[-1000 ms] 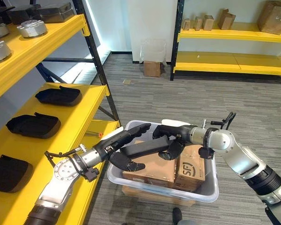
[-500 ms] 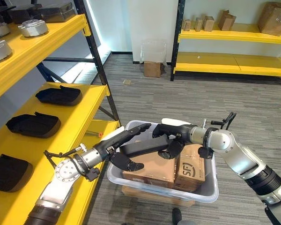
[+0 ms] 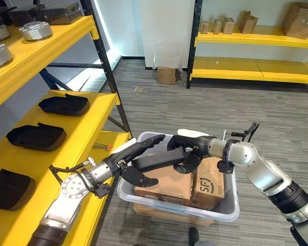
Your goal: Move parts from the plastic box to the shelf.
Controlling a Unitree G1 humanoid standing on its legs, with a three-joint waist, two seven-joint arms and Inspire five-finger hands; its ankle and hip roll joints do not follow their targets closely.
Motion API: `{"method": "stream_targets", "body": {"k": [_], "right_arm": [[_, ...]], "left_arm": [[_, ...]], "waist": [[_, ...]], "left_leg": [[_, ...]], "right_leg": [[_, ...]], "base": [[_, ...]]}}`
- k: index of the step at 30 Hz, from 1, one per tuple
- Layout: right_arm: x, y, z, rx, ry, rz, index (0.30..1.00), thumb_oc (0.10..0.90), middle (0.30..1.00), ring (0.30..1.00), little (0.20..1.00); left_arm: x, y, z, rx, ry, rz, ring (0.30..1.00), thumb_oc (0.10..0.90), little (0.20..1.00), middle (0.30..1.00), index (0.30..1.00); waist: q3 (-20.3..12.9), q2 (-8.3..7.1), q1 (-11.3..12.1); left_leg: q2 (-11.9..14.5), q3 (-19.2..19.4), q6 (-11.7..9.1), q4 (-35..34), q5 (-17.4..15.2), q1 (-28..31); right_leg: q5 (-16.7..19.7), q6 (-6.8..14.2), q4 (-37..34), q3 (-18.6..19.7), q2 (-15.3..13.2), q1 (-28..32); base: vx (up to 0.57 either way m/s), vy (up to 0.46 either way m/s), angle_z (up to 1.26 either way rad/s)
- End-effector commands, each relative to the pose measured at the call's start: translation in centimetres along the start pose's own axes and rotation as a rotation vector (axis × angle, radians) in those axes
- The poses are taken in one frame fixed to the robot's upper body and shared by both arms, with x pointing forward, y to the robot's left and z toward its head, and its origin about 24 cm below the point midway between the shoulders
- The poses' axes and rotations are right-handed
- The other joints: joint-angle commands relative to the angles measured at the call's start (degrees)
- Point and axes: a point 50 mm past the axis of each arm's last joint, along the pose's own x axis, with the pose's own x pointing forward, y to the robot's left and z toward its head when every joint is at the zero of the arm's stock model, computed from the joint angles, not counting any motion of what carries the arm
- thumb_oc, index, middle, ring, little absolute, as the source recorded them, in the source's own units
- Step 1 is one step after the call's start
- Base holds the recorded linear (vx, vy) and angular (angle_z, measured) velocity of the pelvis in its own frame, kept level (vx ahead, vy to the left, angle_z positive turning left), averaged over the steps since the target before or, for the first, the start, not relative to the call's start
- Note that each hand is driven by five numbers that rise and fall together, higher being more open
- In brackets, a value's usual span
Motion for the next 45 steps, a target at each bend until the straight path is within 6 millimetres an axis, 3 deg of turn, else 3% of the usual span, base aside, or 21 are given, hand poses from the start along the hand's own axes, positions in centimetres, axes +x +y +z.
{"method": "stream_targets", "body": {"k": [1,20,21,22,34,45], "right_arm": [[-0.8,-5.2,7.7,-0.159,-0.365,-0.236,0.3,0.4,0.3,0.3,0.3],[-0.9,-4.9,8.2,-0.167,-0.397,-0.241,0.3,0.4,0.3,0.3,0.3],[-0.9,-4.9,8.2,-0.167,-0.398,-0.241,0.3,0.4,0.3,0.3,0.3],[-1.0,-5.0,8.3,-0.167,-0.405,-0.243,0.3,0.4,0.3,0.3,0.3],[-1.0,-5.1,8.3,-0.171,-0.406,-0.269,0.3,0.4,0.3,0.3,0.3],[-1.4,-5.6,8.2,-0.151,-0.413,-0.309,0.3,0.4,0.3,0.3,0.3]], "left_arm": [[2.5,0.5,3.6,0.001,-0.224,-0.029,1.0,0.9,1.0,1.0,1.0],[2.8,0.0,3.5,-0.044,-0.213,-0.076,1.0,0.9,1.0,1.0,1.0],[2.9,-0.1,3.5,-0.047,-0.211,-0.08,0.564,0.588,0.564,0.564,0.564],[3.0,-0.3,3.4,-0.067,-0.209,-0.092,0.3,0.4,0.3,0.3,0.3],[3.3,-1.0,2.9,-0.157,-0.209,-0.083,0.3,0.4,0.3,0.3,0.3],[2.9,-0.1,3.0,-0.121,-0.224,0.018,0.3,0.4,0.3,0.3,0.3]], "waist": [[-4.3,-0.17,0.2],[-4.3,0.07,-0.1],[-4.3,0.07,-0.1],[-4.4,0.12,-0.2],[-4.5,0.06,-0.3],[-4.5,-0.01,-0.2]], "left_leg": [[3.6,-2.7,-0.5,-0.5,-3.4,0.7],[3.5,-2.5,-0.4,-0.5,-3.4,0.8],[3.5,-2.5,-0.4,-0.5,-3.4,0.8],[3.5,-2.5,-0.4,-0.5,-3.4,0.8],[3.4,-2.5,-0.4,-0.5,-3.4,0.8],[3.4,-2.5,-0.4,-0.5,-3.4,1.0]], "right_leg": [[-5.2,4.7,0.4,-1.9,-5.3,2.8],[-5.1,4.7,0.4,-1.6,-5.3,2.8],[-5.1,4.7,0.4,-1.6,-5.3,2.8],[-5.2,4.7,0.4,-1.5,-5.3,2.7],[-4.9,4.7,0.4,-1.4,-5.2,2.6],[-5.0,4.6,0.4,-1.4,-5.2,2.8]], "base": [[0.0,0.0,0.0],[0.0,0.0,0.0],[0.0,0.0,0.0],[0.0,0.0,0.0],[0.0,0.0,0.0],[0.0,0.0,0.0]]}}
